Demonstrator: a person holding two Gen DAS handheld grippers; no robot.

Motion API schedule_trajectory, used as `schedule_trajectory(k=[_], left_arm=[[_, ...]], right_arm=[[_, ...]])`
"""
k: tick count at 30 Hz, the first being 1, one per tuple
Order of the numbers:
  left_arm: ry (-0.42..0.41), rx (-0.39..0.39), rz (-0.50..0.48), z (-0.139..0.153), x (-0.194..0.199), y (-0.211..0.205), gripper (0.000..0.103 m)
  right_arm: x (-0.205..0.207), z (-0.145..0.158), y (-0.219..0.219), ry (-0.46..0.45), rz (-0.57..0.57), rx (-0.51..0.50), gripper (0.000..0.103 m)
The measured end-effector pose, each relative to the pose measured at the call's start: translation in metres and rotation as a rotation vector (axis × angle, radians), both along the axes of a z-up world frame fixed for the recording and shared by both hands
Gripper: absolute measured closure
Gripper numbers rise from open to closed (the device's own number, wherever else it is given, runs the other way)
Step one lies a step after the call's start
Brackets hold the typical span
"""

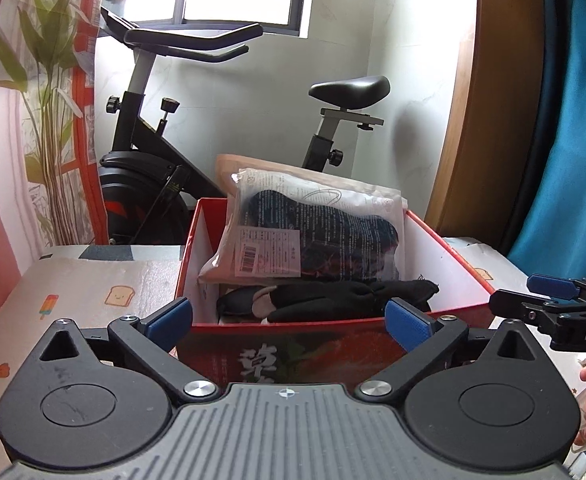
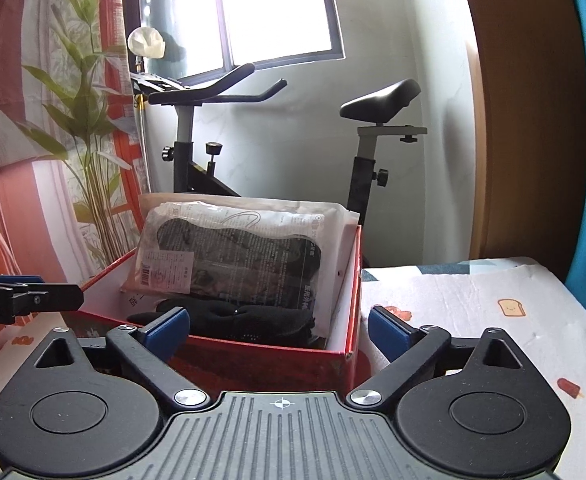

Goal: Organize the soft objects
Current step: 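Open the left gripper to drop the black glove into the box, then move both grippers down to the green knitted ball beside the box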

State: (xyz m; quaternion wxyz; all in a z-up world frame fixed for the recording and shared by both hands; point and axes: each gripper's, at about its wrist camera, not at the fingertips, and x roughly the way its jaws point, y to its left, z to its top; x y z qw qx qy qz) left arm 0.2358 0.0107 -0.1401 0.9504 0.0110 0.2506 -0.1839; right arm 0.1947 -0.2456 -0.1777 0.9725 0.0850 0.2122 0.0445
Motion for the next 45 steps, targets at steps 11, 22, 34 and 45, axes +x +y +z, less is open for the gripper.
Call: schedule_trajectory(k=[11,22,34,45], left_arm=[[0.019,0.053,0.091,-0.029,-0.059,0.015,0.0],[0.117,0.077,0.101,-0.07,-0.088,0.016,0.0],[0.172,0.015,0.129,-0.082,-0.082,0.027,0.0],[0.24,-0.086,0.011,-0.08,-0.049,-0.001,0.026]], right_arm=[[-0.054,-0.039,0.013,0.066,-0.019,-0.045,0.0],[-0.077,-0.075,0.037,0.109,0.048,-0.096,0.0],[-0.07,-0.09,0.048,0.117,0.141,-0.159,0.018],[-0.051,-0.099,0.047,0.155,0.194,-0.129,0.03]])
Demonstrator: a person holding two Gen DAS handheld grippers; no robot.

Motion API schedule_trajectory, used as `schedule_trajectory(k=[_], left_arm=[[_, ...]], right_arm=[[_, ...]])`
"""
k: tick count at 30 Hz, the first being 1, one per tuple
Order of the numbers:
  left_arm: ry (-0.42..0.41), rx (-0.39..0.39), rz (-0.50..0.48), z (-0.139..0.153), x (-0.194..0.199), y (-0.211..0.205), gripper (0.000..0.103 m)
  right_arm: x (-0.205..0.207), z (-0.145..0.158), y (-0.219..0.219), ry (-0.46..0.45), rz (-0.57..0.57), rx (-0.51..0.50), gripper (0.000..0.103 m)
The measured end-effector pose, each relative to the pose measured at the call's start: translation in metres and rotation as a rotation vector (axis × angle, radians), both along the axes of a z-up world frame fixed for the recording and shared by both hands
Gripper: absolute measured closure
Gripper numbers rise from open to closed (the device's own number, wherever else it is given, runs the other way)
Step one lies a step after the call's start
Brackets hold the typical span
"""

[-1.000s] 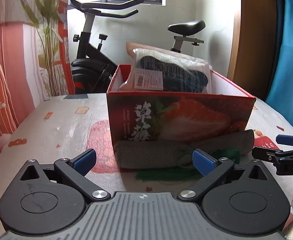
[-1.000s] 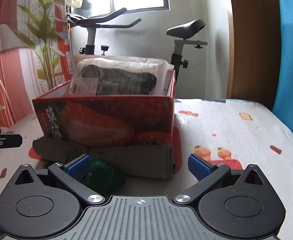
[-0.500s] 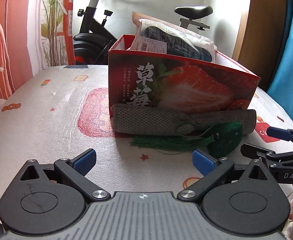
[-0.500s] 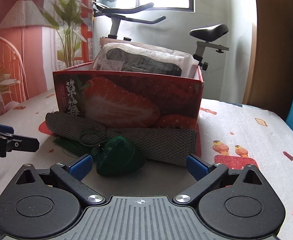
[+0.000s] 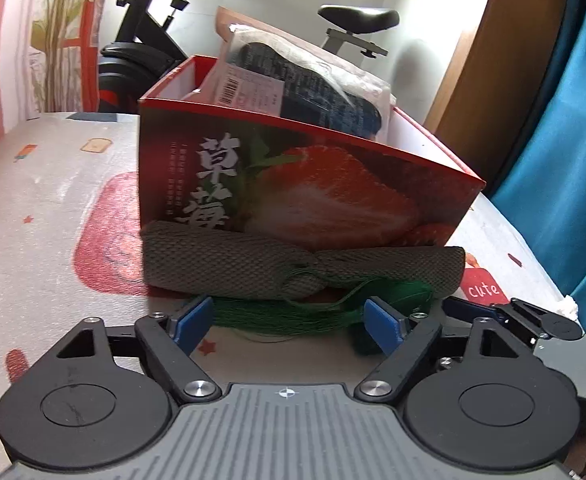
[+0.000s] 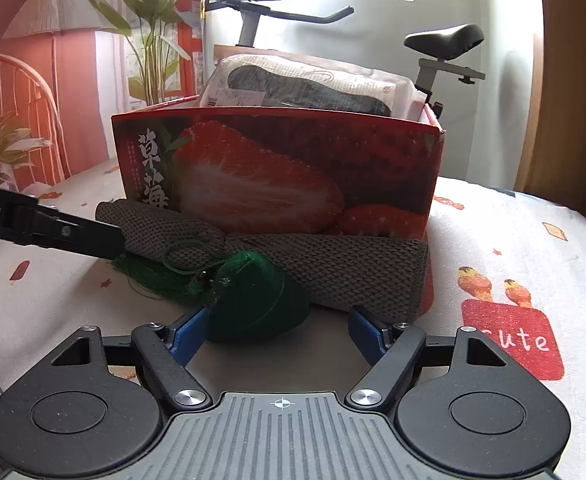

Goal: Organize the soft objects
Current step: 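Move both grippers down to the green knitted ball beside the box, then close the left gripper on the green ball while the right gripper closes on it too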

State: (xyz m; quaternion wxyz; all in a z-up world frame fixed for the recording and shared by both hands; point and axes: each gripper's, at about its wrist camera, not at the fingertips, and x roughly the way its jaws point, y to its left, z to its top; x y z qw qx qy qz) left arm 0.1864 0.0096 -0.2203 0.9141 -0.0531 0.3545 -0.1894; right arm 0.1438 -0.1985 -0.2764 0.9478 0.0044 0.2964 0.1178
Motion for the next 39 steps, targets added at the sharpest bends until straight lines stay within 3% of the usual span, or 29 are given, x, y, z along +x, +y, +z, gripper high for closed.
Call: schedule_trajectory(k=[3,14,18,28,39], left_arm=[[0.034,-0.049,-0.058,0.001,0.012,-0.017,0.034],[0.116,-0.109,-0.212,-0.018,0.036,-0.067,0.038],[0.137,-0.125,-0.213,-0.027,0.04,-0.071,0.051],[0.147,-0.177,-0.209,-0.028,0.03,-0.064,0.065],[0.058,-0.245,-0.19,0.011,0.009,-0.035,0.065]], right_arm=[[0.004,-0.002,0.002,0.015,0.019,0.0,0.031],[0.014,-0.008,0.003,0.027,0.072,0.016,0.039],[0.013,-0.009,0.002,0.026,0.093,0.027,0.045],[0.008,-0.005,0.004,0.019,0.1,0.028,0.052],[-0.01,0.041,0.012,-0.126,0.116,-0.014,0.056]])
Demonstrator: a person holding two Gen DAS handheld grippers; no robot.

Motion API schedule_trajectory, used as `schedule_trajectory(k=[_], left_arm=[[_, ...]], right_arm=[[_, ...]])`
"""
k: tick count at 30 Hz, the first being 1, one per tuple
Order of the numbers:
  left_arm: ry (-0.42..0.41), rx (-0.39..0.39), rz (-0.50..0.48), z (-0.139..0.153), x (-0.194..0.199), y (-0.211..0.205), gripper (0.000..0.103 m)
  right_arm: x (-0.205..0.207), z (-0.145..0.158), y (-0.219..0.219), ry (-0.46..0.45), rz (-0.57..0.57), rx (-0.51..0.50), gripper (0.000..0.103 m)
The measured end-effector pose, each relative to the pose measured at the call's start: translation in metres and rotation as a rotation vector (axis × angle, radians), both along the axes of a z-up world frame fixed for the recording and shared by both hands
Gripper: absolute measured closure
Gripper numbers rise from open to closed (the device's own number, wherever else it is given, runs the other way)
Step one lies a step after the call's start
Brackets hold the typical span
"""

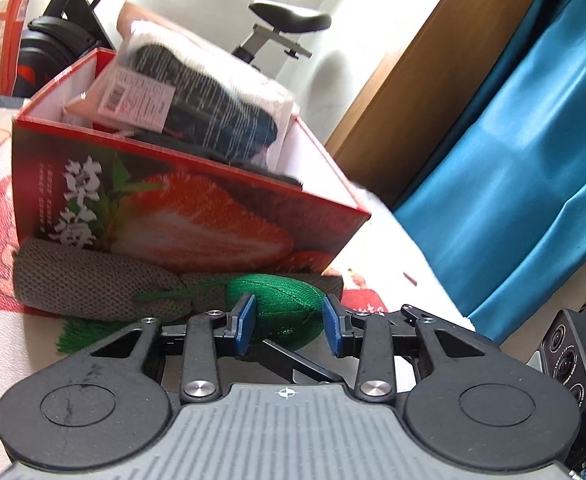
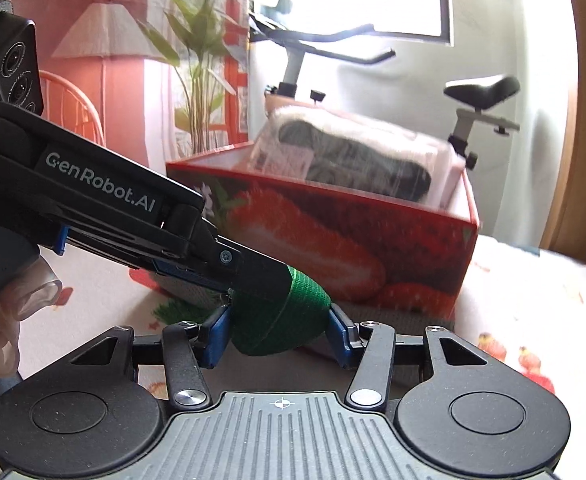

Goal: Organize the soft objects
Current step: 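Close the left gripper on the green ball while the right gripper closes on it too, then lift the green ball with both grippers into the red box and open them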

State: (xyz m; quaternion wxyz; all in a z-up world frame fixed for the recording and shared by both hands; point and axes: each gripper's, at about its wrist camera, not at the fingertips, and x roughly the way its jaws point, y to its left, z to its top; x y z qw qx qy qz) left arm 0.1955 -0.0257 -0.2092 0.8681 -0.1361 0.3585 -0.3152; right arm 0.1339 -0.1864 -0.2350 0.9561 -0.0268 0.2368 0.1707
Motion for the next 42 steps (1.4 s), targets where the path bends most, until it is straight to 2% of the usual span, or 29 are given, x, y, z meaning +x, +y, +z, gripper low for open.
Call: schedule_trajectory(k=[7,11,18,24,29,36,42], left_arm=[[-0.063,-0.07,0.038,0.041,-0.005,0.02,0.065],[-0.138,-0.093,0.056,0.075,0.001,0.028,0.064],[-0.252,-0.088,0.091,0.126,0.03,0.037,0.064],[-0.326,-0.065,0.09,0.155,0.062,0.042,0.064],[-0.322,-0.047,0.084,0.154,0.086,0.048,0.064],[-0.243,-0.011,0.109,0.122,0.106,0.061,0.064],[-0.265,0.007,0.134,0.12,0.111,0.071,0.064]], right_arm=[[0.003,0.049,0.016,-0.108,0.049,-0.066,0.056],[0.015,0.09,0.024,-0.169,0.08,-0.081,0.056],[0.057,0.147,0.035,-0.254,0.125,-0.093,0.056],[0.097,0.177,0.048,-0.325,0.138,-0.125,0.056],[0.127,0.174,0.057,-0.319,0.145,-0.125,0.056],[0.158,0.134,0.071,-0.235,0.177,-0.114,0.056],[0.165,0.123,0.081,-0.252,0.188,-0.092,0.056]])
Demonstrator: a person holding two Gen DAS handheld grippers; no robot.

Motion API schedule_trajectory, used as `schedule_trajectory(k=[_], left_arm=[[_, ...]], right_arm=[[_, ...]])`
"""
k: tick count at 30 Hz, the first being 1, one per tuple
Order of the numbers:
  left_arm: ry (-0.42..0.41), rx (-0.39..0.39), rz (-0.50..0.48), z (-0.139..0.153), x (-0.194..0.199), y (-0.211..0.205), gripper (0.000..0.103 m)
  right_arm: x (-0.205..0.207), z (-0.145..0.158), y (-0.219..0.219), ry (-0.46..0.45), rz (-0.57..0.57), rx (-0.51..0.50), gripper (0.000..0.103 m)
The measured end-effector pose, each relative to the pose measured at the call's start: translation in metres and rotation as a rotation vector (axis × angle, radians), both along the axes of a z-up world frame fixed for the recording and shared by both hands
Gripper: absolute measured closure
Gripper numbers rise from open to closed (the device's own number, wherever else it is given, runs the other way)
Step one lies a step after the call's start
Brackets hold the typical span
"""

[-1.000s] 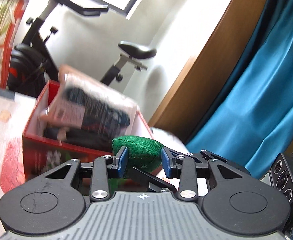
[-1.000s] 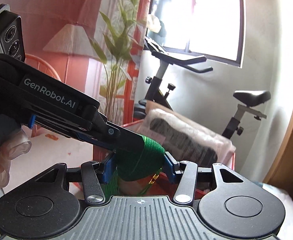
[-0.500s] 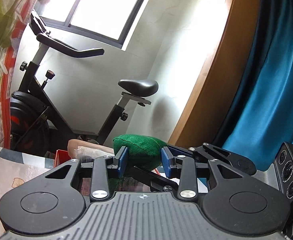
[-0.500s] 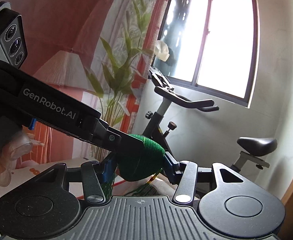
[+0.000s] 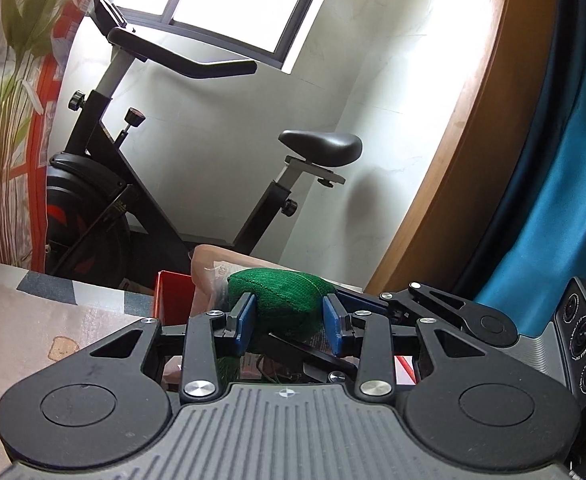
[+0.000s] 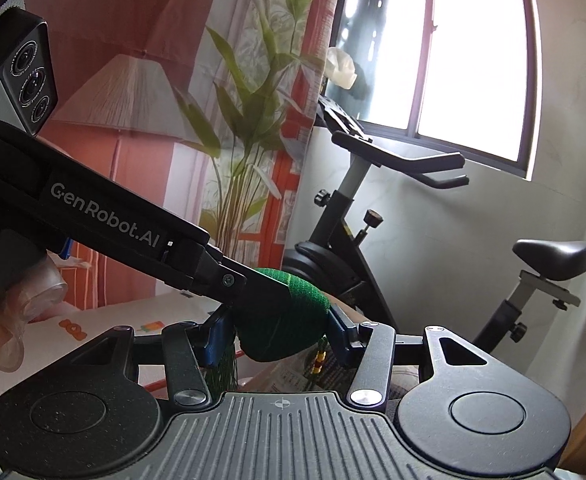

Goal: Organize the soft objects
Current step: 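Lift the green ball with both grippers into the red box and open them, then withdraw both grippers from the box back toward the grey mesh towel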

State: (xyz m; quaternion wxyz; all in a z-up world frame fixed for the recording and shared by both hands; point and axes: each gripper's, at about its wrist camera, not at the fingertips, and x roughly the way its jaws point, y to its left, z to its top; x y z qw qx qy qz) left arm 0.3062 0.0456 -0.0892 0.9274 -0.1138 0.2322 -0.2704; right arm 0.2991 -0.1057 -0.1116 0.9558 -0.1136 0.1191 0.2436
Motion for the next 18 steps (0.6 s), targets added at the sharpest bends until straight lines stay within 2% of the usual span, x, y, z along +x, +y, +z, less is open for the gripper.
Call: schedule_trajectory(k=[4,10,13,18], left_arm=[[0.022,0.013,0.005,-0.006,0.004,0.002,0.064],[0.106,0.064,0.025,-0.036,0.012,-0.004,0.064],[0.121,0.09,0.044,-0.042,0.013,-0.004,0.065],[0.123,0.119,0.068,-0.042,0.011,-0.003,0.065]], right_arm=[[0.005,-0.008,0.0,0.039,0.01,0.024,0.056],[0.015,-0.035,0.002,0.187,0.005,0.032,0.056],[0.018,-0.045,0.004,0.246,0.001,0.023,0.056],[0.02,-0.051,-0.004,0.306,-0.048,0.061,0.056]])
